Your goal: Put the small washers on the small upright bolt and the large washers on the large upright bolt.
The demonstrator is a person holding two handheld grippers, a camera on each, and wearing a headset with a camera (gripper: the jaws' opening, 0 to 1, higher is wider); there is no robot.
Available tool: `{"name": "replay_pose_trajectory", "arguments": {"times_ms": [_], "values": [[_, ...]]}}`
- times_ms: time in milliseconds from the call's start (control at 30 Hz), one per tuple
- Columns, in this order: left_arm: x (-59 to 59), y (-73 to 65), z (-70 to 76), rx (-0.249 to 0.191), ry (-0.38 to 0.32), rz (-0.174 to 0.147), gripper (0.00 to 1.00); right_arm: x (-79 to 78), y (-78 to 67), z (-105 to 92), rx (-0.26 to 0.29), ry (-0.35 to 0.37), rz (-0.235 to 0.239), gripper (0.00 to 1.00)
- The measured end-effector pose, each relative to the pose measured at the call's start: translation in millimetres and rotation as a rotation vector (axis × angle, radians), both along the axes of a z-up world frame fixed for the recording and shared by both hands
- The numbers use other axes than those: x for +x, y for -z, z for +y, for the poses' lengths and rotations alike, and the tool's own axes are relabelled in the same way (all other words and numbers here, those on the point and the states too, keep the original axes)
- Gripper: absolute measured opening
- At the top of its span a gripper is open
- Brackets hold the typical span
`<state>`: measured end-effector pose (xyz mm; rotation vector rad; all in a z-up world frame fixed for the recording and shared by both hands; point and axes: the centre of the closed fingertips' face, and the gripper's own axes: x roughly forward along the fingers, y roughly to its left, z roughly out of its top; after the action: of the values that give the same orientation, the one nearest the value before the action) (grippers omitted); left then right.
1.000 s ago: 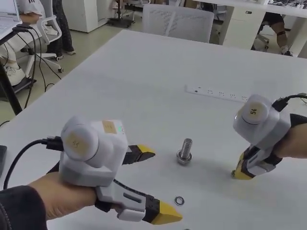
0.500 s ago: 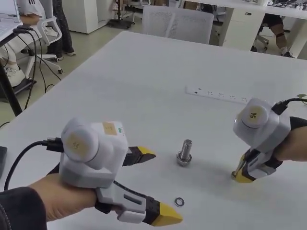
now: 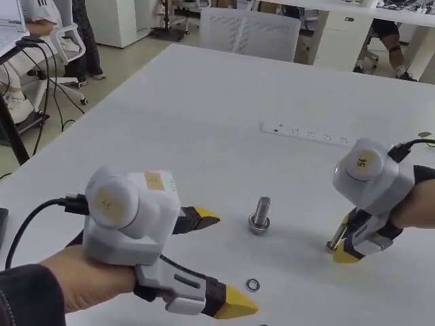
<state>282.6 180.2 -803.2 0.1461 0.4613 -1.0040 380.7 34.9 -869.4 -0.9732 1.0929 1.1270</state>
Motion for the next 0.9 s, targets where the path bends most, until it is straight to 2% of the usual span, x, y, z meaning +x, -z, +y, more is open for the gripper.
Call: {"name": "replay_pose_trajectory", "arguments": {"times_ms": [167,500,900], "values": [[-0.3,-0.1,-0.7,0.000,0.002,-0.001,0.81,-1.2,-0.6,-1.4,0.007,0.010,-0.001,0.34],[-0.8,-0.9,-1.2,0.001,0.006,-0.005,0.81,-2.9,-2.5,-7.0,0.009,0.025,-0.003,0.35],[-1.4,-2.6,-2.4,-0.001,0.011,-0.009,0.81,-24.4,0.6,-20.0,-0.003,0.046,0.013,0.35]]}}
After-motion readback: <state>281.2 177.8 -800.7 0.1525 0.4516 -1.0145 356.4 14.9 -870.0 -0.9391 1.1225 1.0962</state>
